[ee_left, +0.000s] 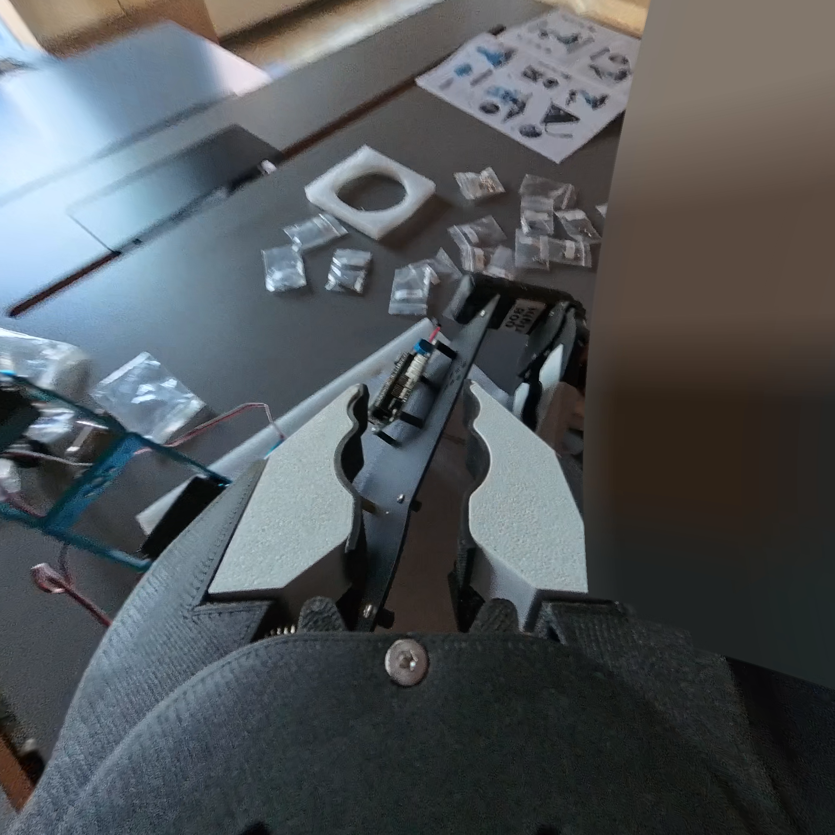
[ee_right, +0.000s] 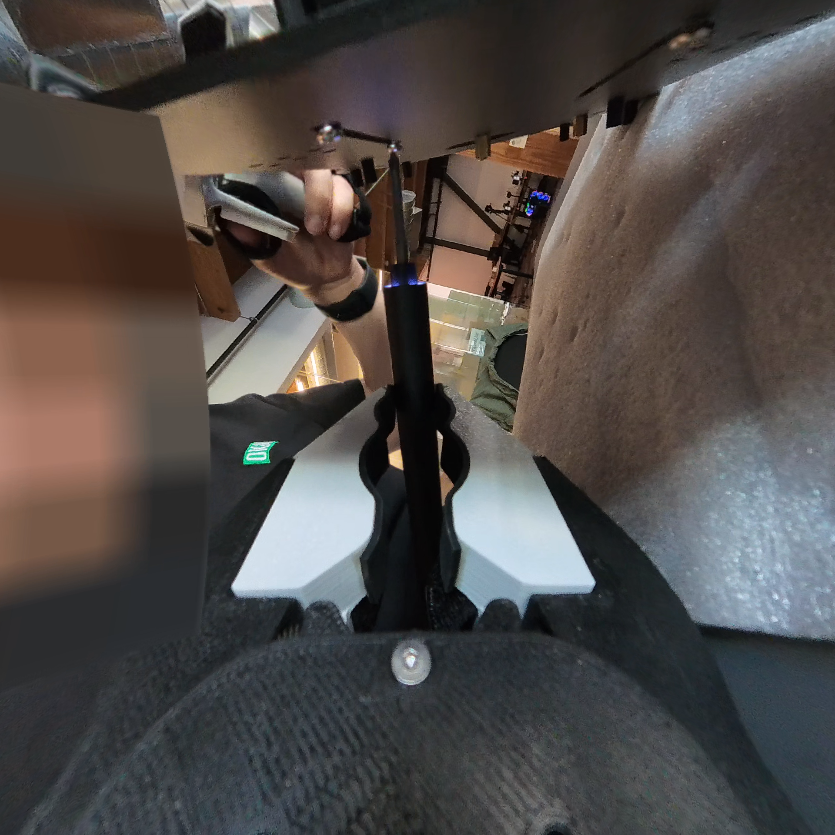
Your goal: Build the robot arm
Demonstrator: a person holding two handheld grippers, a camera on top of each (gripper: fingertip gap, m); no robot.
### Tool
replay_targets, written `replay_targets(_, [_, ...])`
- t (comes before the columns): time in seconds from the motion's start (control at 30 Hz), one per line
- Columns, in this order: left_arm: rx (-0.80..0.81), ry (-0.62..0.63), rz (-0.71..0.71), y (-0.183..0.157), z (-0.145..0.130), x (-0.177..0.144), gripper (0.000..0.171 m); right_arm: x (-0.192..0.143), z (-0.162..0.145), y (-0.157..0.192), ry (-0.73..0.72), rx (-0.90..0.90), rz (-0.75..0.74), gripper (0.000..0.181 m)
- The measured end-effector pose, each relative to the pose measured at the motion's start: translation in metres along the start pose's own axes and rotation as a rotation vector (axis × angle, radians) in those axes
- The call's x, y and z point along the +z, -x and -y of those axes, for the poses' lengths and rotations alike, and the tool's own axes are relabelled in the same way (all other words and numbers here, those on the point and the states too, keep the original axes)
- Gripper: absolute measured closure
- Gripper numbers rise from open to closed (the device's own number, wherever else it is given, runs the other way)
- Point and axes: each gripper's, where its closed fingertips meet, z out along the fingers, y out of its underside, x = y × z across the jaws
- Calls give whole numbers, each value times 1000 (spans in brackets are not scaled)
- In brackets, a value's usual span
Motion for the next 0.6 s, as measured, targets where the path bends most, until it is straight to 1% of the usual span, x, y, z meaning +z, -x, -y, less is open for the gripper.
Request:
replay_targets(0.13, [-53, 135, -137, -7, -1, 9, 133, -1, -4, 1, -4, -1, -5, 165])
replay_targets(0.2, [-36, 232, -173, -8, -4, 12, 135, 0, -6, 1, -13, -5, -9, 165])
replay_targets(0.23, [-20, 287, -187, -7, -6, 13, 139, 0, -7, 1, -25, -2, -8, 165])
replay_targets(0.33, [59, 439, -199, 2, -11, 17, 149, 0, -6, 2, -66, 2, 1, 165])
replay_targets(0.4, [81, 529, -204, 9, -13, 21, 163, 0, -2, 2, -111, 8, 1, 165])
replay_targets(0.47, [134, 607, -219, 13, -19, 26, 167, 0, -1, 0, -144, 30, 1, 165])
replay_targets(0.5, [158, 638, -228, 14, -23, 28, 171, 0, -1, 1, -150, 21, 5, 165])
replay_targets(0.6, [174, 730, -243, 15, -36, 36, 171, 0, -3, 2, -148, 27, 7, 165])
